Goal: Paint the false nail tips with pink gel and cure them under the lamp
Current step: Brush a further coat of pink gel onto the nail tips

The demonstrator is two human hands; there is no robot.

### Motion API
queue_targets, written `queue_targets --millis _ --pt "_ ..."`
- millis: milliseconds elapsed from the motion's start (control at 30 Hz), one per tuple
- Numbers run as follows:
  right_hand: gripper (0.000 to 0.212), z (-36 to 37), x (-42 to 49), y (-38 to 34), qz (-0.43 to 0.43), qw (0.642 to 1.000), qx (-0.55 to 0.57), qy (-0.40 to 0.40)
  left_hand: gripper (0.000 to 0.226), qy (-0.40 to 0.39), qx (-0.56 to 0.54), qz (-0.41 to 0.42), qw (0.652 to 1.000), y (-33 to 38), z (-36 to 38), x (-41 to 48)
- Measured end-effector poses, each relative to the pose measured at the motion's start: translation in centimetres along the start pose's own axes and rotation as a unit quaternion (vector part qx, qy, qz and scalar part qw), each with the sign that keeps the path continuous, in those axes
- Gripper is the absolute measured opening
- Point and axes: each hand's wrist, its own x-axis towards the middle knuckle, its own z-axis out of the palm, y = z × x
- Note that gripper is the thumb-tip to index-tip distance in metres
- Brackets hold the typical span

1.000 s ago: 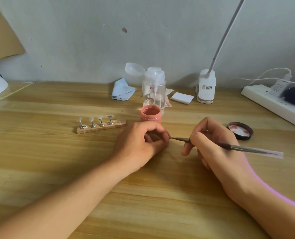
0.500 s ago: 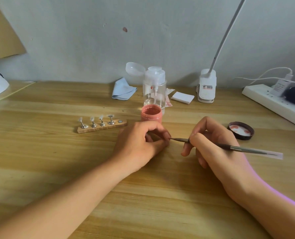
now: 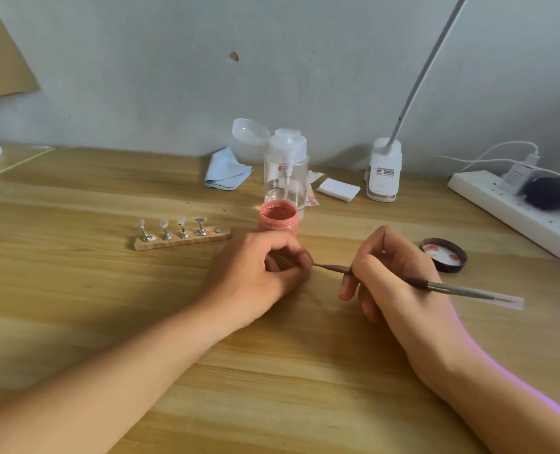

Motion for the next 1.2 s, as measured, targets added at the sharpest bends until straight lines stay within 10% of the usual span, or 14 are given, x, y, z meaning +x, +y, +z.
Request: queue_targets --millis 1200 --pt "0.012 -0.30 0.35 0.40 0.023 0.997 0.063 0.028 0.012 0.043 0.119 0.097 0.987 0.34 0.09 -0.55"
